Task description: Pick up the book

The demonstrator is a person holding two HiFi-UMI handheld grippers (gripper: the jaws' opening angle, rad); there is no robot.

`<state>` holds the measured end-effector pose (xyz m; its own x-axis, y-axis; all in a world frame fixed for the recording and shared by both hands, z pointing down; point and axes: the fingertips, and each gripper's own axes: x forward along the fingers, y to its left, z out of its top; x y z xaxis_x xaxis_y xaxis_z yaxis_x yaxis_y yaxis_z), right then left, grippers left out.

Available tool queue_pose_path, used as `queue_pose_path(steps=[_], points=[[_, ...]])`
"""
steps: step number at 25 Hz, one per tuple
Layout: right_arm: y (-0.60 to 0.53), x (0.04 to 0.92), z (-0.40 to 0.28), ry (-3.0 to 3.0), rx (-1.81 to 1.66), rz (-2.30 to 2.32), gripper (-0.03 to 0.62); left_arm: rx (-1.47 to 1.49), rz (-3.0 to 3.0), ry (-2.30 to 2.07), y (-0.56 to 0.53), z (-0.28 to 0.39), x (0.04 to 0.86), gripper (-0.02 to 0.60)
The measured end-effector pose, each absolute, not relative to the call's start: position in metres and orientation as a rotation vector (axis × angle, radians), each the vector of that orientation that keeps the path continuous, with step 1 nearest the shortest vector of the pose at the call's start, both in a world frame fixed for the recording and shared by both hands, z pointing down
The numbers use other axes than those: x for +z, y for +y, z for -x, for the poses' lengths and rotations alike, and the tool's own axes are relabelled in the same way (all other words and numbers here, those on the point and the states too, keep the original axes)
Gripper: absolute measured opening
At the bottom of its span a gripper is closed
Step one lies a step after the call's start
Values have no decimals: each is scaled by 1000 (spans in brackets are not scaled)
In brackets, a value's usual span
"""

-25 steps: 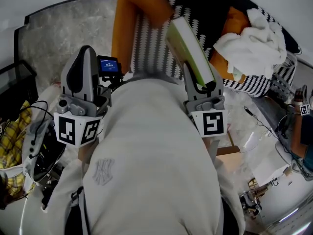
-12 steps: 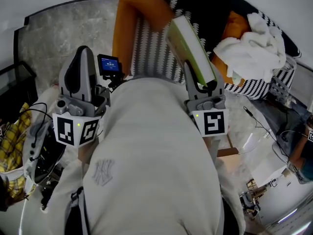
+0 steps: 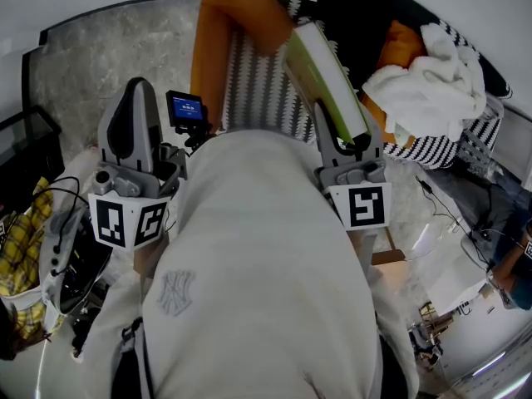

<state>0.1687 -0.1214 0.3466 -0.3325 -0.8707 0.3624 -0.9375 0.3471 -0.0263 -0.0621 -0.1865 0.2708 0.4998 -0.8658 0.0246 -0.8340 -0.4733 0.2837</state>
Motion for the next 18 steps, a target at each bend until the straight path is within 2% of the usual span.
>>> queue_pose_path(steps=[18], points=[[-120,341,-172,-2351,315,-1613,146,-203,-2497,-1452,-181,58,265,9]])
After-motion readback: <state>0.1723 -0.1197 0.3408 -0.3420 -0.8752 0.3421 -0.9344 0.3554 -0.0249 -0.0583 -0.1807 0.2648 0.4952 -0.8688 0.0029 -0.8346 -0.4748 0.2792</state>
